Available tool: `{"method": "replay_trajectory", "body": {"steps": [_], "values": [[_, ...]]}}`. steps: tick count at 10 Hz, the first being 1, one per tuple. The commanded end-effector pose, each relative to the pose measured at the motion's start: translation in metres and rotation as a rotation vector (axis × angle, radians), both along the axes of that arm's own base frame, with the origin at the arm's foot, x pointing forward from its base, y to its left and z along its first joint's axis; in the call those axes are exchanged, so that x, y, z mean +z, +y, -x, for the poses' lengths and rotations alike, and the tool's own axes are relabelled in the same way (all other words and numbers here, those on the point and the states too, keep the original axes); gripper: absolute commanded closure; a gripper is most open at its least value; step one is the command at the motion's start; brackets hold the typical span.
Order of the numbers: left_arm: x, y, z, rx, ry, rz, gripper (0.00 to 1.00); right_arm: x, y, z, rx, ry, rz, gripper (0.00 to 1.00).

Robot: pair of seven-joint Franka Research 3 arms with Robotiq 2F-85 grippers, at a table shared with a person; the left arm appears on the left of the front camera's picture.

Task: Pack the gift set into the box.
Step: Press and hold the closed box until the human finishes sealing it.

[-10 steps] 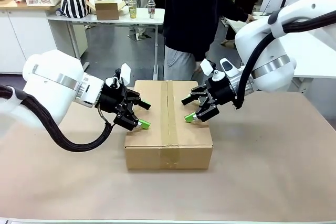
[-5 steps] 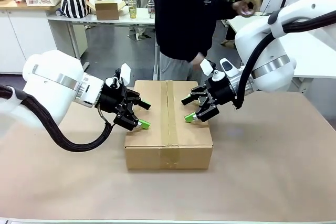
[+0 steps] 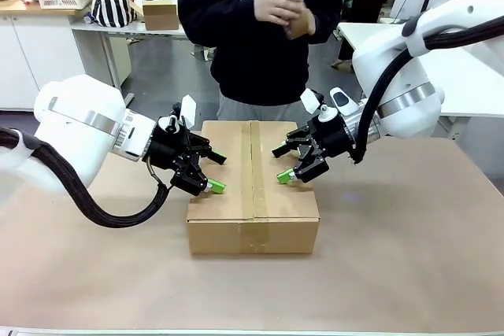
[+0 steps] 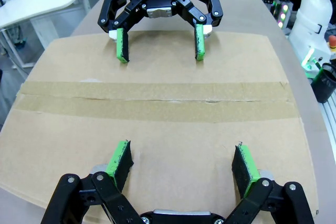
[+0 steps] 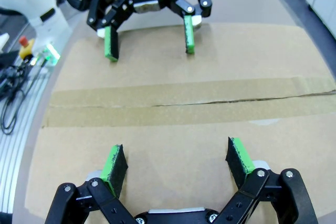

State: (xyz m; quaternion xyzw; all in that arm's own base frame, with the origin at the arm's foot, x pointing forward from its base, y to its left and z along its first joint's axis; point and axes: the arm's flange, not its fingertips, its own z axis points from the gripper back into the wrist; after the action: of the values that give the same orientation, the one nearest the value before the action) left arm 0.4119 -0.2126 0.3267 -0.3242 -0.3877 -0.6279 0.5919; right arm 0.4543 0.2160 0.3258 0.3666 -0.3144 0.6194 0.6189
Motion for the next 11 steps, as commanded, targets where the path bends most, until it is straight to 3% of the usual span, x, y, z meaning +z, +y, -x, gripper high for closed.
{"method": "replay_trajectory", "body": {"steps": [1,11], "values": [[-0.0039,0.0025,0.0019,-0.004,0.009,0.001,0.0,-0.0026,-0.0002,0.0,-0.003,0.003,0.004,0.0],[-0.0039,0.0025,0.0019,-0.004,0.009,0.001,0.0,-0.0026,-0.0002,0.0,-0.003,0.003,0.004,0.0]]}}
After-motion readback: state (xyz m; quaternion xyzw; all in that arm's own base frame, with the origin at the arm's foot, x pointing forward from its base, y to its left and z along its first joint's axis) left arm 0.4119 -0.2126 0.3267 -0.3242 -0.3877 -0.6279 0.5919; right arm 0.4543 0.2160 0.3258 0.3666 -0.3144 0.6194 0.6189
